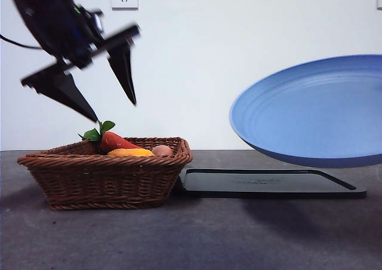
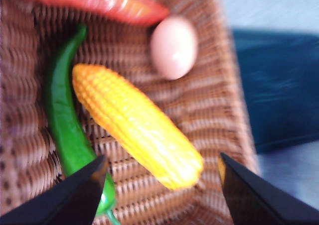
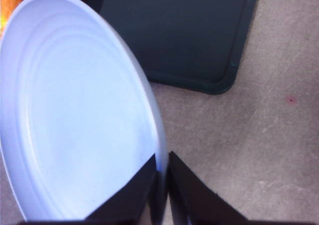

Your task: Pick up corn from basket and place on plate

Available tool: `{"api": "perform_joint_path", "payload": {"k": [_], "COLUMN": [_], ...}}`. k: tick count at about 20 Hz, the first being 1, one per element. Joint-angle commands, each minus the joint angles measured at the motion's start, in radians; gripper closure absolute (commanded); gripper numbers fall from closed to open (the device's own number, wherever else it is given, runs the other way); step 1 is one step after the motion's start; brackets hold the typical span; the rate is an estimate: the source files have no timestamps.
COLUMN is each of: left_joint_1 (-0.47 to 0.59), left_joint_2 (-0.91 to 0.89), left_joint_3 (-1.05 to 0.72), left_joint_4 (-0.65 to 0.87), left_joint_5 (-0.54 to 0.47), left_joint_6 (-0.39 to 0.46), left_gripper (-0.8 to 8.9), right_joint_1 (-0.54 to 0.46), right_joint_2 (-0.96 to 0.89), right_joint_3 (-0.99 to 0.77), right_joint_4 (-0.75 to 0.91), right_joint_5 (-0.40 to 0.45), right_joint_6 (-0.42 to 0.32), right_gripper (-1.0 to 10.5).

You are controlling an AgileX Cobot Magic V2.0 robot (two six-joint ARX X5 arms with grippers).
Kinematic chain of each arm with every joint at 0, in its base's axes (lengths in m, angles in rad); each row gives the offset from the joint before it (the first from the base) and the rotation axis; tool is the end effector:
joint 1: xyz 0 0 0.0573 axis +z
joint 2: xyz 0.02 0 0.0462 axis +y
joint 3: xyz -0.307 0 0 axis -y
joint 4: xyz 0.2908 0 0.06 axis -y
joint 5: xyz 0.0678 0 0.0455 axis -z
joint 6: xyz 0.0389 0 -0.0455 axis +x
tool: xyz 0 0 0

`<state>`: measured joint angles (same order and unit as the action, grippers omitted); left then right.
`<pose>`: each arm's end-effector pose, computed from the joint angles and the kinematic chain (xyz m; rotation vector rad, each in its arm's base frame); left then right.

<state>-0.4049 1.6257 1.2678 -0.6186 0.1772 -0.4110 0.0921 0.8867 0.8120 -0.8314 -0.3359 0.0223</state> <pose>0.3554 -0.1598 0.2765 -0.2547 1.0742 -0.3235 0.1830 0.0298 0.2973 0.1314 0.9105 0.3881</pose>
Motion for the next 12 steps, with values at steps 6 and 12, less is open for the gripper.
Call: {"api": "perform_joint_path", "payload": {"k": [6, 12], "left_joint_1": [-0.041, -0.047], "left_joint_2": [0.242, 0.274], "left_joint_3": [0.158, 0.161], "left_joint_4": [-0.047, -0.030], "left_joint_5": [-0.040, -0.087], "left_joint_6": [-0.082, -0.084], "left_gripper": [4.49, 4.49], "right_joint_1": [0.003, 0.004], "right_joint_2": [0.000, 0.000], "right_joint_3": [0.015, 0.015], "right_joint_4": [0.008, 0.012], "right_joint_5": [-0.004, -0.006], "right_joint_6": [-0.012, -0.016], "right_gripper": [9.5, 9.5]}}
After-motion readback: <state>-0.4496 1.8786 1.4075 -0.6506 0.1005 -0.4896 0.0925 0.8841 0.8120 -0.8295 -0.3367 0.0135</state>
